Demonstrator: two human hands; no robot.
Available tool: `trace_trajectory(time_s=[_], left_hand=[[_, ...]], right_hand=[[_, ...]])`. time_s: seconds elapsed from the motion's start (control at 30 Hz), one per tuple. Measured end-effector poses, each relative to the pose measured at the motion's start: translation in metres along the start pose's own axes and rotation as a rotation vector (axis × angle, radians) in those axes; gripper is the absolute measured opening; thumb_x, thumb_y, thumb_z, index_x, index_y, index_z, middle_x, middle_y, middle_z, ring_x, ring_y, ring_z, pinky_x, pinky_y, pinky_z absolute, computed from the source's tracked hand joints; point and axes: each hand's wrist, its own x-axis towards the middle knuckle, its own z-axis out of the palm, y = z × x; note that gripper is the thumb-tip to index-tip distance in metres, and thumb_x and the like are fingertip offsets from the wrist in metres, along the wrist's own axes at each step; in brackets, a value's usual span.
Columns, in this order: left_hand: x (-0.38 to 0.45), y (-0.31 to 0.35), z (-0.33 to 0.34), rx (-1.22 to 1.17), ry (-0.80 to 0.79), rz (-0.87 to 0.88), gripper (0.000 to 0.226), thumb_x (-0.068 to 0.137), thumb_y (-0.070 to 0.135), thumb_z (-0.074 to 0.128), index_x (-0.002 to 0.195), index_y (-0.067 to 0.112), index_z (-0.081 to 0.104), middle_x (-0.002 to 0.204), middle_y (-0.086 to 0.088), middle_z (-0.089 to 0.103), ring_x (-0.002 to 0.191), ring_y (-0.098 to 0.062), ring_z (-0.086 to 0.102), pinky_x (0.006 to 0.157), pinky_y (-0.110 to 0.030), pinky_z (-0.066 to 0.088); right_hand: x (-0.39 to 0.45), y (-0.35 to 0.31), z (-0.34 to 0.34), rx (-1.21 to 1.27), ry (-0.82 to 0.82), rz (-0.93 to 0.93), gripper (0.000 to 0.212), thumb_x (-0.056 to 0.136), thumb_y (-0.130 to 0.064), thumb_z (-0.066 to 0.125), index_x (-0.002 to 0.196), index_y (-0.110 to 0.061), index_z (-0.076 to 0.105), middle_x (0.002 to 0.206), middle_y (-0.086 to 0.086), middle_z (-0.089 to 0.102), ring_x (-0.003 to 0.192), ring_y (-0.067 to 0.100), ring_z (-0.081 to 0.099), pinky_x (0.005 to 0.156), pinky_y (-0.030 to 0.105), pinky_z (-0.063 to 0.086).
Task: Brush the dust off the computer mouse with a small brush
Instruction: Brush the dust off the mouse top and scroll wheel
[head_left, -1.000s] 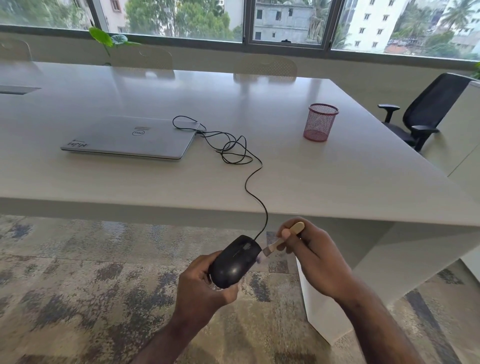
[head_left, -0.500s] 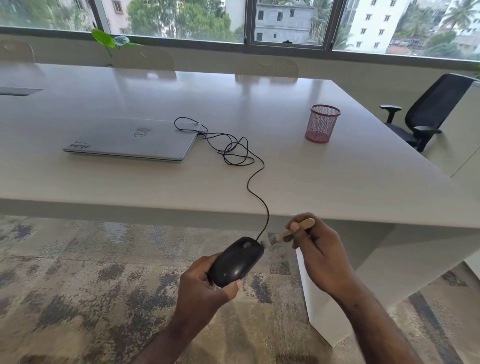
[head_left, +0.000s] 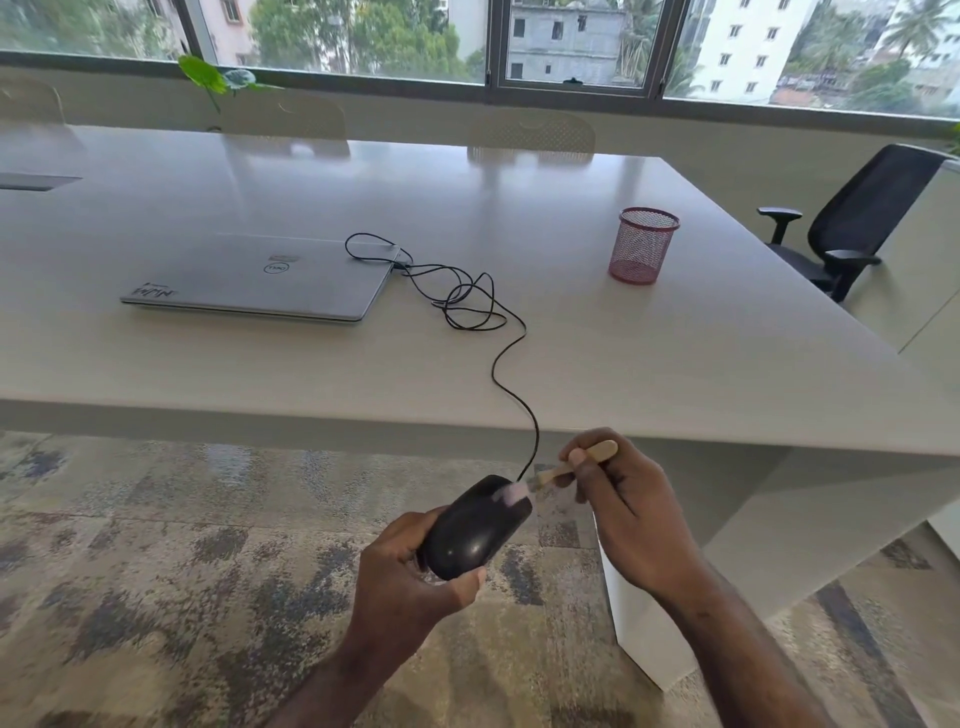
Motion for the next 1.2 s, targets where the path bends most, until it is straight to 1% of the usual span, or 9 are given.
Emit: trace_trajectory(time_s=[0.1,0.27,0.4,0.5,0.6,0.73,0.93,1.07,1.2], left_hand=[[0.000,0.000,-0.001,0.010,-0.002,0.019,0.054,0.053,0.037,0.082,0.105,0.044,0.073,0.094,0.016,0.071,0.083,-0.003,0.066,0.065,-0.005,0.045],[0.001,0.000,-0.001,0.046,-0.010,0.050,0.058,0.053,0.034,0.082,0.108,0.051,0.073,0.095,0.016,0.071,0.086,-0.007,0.065,0.067,-0.005,0.044],[0.000,-0.003,-0.001,0.039,-0.017,0.049,0.063,0.052,0.033,0.083,0.111,0.053,0.072,0.098,0.014,0.071,0.087,-0.011,0.065,0.067,-0.007,0.045],[0.000,-0.004,-0.001,0.047,-0.009,0.059,0.064,0.052,0.032,0.083,0.110,0.055,0.071,0.099,0.014,0.071,0.088,-0.012,0.065,0.068,-0.008,0.045],[-0.001,-0.005,-0.001,0.049,0.000,0.062,0.065,0.051,0.033,0.083,0.109,0.059,0.069,0.099,0.016,0.070,0.088,-0.011,0.064,0.068,-0.007,0.045],[0.000,-0.008,-0.001,0.047,-0.004,0.066,0.066,0.051,0.032,0.084,0.111,0.057,0.070,0.100,0.013,0.071,0.088,-0.012,0.065,0.068,-0.008,0.045],[-0.002,-0.011,-0.003,0.055,-0.011,0.056,0.066,0.052,0.035,0.085,0.113,0.056,0.070,0.100,0.013,0.071,0.091,-0.014,0.064,0.069,-0.009,0.046],[-0.003,-0.011,-0.002,0.044,-0.013,0.045,0.067,0.051,0.035,0.085,0.115,0.049,0.072,0.100,0.011,0.071,0.090,-0.012,0.065,0.070,-0.010,0.046],[-0.003,-0.009,-0.002,0.043,-0.013,0.046,0.065,0.050,0.035,0.085,0.113,0.045,0.074,0.099,0.011,0.070,0.089,-0.012,0.064,0.070,-0.012,0.046]], right_hand=[[0.002,0.000,-0.002,-0.097,0.065,-0.025,0.016,0.096,-0.044,0.046,0.091,-0.037,0.060,0.079,-0.007,0.070,0.066,0.022,0.063,0.065,0.051,0.054],[0.004,-0.009,0.007,0.222,-0.040,-0.011,0.016,0.093,-0.034,0.052,0.086,-0.030,0.066,0.079,0.000,0.069,0.071,0.017,0.065,0.064,0.037,0.052],[0.009,-0.004,0.005,0.006,-0.073,-0.004,0.020,0.101,-0.019,0.051,0.086,-0.026,0.062,0.075,-0.002,0.068,0.070,0.011,0.064,0.066,0.032,0.049],[0.012,-0.004,0.001,-0.103,-0.004,-0.032,0.016,0.100,-0.028,0.049,0.087,-0.030,0.058,0.073,-0.006,0.068,0.066,0.013,0.062,0.062,0.039,0.052],[0.010,-0.007,0.002,-0.001,0.027,-0.026,0.015,0.096,-0.034,0.049,0.086,-0.031,0.060,0.075,-0.004,0.068,0.068,0.016,0.063,0.066,0.048,0.054],[0.008,-0.011,0.008,0.174,-0.035,0.020,0.017,0.094,-0.026,0.051,0.083,-0.025,0.064,0.074,0.000,0.067,0.070,0.019,0.065,0.066,0.045,0.052],[0.011,-0.003,0.006,-0.026,0.009,-0.008,0.014,0.096,-0.036,0.049,0.088,-0.033,0.060,0.076,-0.011,0.070,0.070,0.011,0.067,0.067,0.041,0.056],[0.012,-0.004,0.007,0.039,0.108,0.015,0.020,0.092,-0.047,0.049,0.090,-0.034,0.063,0.078,-0.003,0.072,0.069,0.020,0.066,0.066,0.052,0.056],[0.015,-0.009,0.012,0.206,-0.023,0.066,0.018,0.094,-0.038,0.054,0.084,-0.029,0.066,0.073,0.000,0.070,0.067,0.025,0.065,0.061,0.040,0.053]])
